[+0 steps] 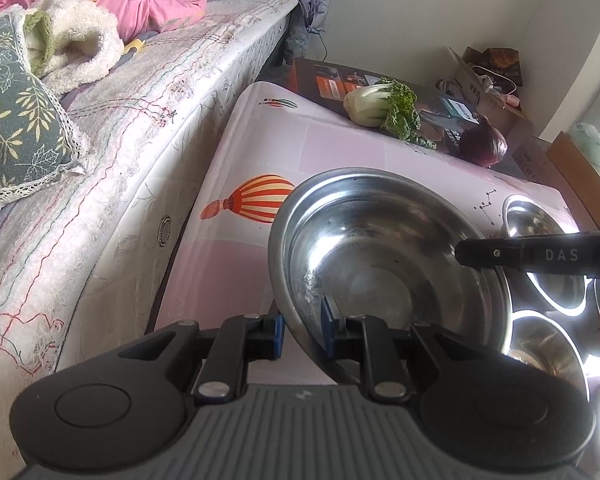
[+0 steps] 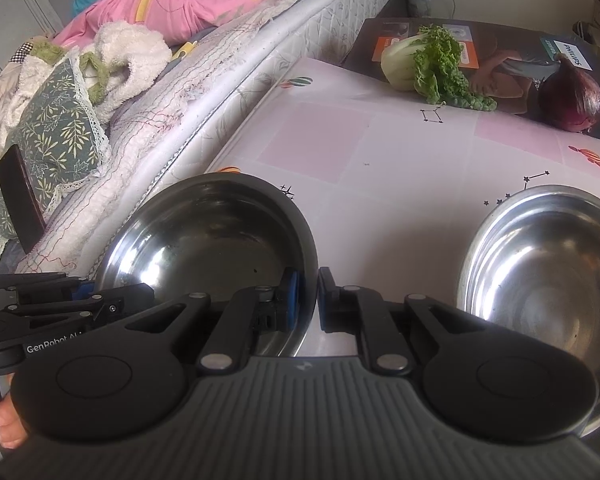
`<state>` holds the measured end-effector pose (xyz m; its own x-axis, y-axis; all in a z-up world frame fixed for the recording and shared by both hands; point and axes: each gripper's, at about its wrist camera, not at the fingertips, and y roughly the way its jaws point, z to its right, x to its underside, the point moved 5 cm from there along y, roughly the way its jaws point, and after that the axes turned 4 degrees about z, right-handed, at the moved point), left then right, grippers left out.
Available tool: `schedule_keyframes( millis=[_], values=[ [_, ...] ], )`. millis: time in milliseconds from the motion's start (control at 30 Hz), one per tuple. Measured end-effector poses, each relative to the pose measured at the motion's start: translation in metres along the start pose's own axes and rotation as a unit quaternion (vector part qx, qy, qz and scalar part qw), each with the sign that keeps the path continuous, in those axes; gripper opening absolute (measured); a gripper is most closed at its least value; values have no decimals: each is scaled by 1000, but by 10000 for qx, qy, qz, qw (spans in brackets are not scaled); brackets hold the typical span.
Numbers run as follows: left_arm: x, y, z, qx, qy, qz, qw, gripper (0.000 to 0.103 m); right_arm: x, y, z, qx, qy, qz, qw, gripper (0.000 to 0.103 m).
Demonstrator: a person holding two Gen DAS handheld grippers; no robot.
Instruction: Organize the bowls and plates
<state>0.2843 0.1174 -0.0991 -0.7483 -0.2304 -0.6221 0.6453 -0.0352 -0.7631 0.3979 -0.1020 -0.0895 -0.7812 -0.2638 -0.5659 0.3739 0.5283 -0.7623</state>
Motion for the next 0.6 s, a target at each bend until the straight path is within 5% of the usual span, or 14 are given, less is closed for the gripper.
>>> schedule_keyframes(
  millis=[600],
  values=[
    [-25,-27,70,215,483,302,9981,20,2,-76,50,20,430,586,9974,10]
  ],
)
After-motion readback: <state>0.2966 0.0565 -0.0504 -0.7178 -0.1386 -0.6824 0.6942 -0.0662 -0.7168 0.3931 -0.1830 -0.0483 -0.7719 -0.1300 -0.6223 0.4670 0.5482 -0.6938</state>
